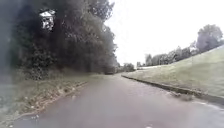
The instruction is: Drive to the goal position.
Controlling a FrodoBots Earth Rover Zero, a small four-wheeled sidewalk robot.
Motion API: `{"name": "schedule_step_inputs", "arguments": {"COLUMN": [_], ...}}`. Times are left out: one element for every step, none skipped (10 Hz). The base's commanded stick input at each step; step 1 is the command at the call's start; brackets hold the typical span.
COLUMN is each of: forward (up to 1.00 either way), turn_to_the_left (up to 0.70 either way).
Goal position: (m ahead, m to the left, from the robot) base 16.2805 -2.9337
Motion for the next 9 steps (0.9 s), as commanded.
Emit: {"name": "schedule_step_inputs", "arguments": {"forward": [0.45, 0.45, 0.45, 0.45, 0.45, 0.45, 0.45, 0.45, 0.45], "turn_to_the_left": [0.20, 0.14, 0.00, 0.00, 0.00, 0.00, 0.00, 0.00, 0.00]}}
